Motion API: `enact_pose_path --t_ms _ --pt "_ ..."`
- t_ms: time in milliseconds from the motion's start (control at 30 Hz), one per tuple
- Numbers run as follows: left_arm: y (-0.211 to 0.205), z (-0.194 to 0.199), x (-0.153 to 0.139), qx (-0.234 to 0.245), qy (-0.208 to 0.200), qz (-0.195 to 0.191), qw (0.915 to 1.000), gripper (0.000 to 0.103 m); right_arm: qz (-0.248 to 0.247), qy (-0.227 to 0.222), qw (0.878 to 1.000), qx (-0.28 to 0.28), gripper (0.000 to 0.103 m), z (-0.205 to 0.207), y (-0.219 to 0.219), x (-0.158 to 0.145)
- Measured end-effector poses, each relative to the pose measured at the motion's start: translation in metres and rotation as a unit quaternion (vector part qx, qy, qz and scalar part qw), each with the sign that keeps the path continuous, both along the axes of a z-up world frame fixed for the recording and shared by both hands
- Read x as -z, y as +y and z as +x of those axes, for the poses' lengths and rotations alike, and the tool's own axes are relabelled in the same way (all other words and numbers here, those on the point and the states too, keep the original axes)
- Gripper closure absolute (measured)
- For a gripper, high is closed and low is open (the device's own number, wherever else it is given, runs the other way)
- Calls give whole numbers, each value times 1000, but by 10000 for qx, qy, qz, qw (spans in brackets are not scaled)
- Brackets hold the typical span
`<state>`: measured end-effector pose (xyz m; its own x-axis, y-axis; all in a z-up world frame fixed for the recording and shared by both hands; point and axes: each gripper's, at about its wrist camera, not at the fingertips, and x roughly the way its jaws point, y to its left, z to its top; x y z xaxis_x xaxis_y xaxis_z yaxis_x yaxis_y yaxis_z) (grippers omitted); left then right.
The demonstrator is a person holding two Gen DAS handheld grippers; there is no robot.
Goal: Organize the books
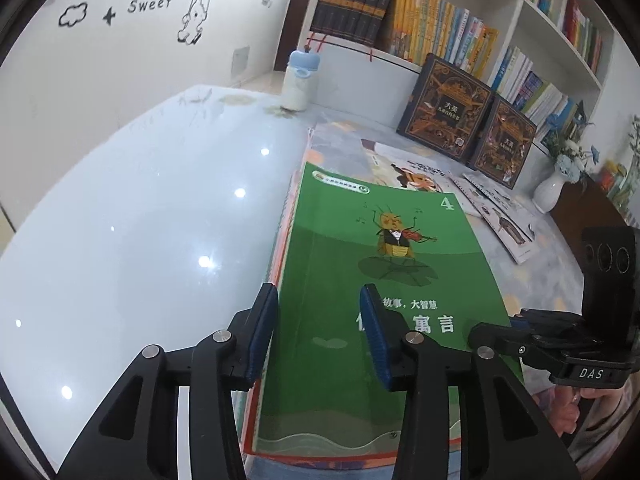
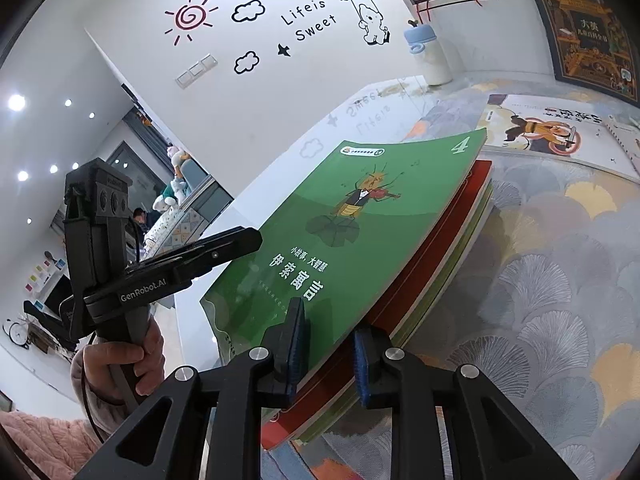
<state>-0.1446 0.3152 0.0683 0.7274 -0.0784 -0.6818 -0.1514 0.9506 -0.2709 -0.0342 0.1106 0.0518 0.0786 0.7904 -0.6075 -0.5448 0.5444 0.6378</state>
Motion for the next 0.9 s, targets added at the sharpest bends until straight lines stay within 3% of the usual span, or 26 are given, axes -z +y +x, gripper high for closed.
enact_pose_path --t_ms 133,200,267,333,433,567,900 --pt "-4 3 -4 45 -21 48 10000 64 -13 -3 10000 -48 75 0 1 -2" --pt "-5 5 -5 59 -1 56 10000 63 -13 -10 10000 -90 61 -2 3 -4" --pt "-7 7 -5 48 28 87 9999 62 -24 -71 10000 -62 33 -4 3 -9" --pt "-9 9 -6 25 52 102 9999 59 -100 -180 9998 -63 23 -7 4 -13" --pt "-10 11 -7 -21 69 90 9999 51 -364 -572 9977 -54 22 -11 4 -23" --pt "-19 15 -13 -9 45 75 10000 31 -277 -614 9977 22 22 -7 -10 -27" --pt "-80 49 -33 362 -1 318 9988 28 -229 -595 9961 616 22 11 -88 -31"
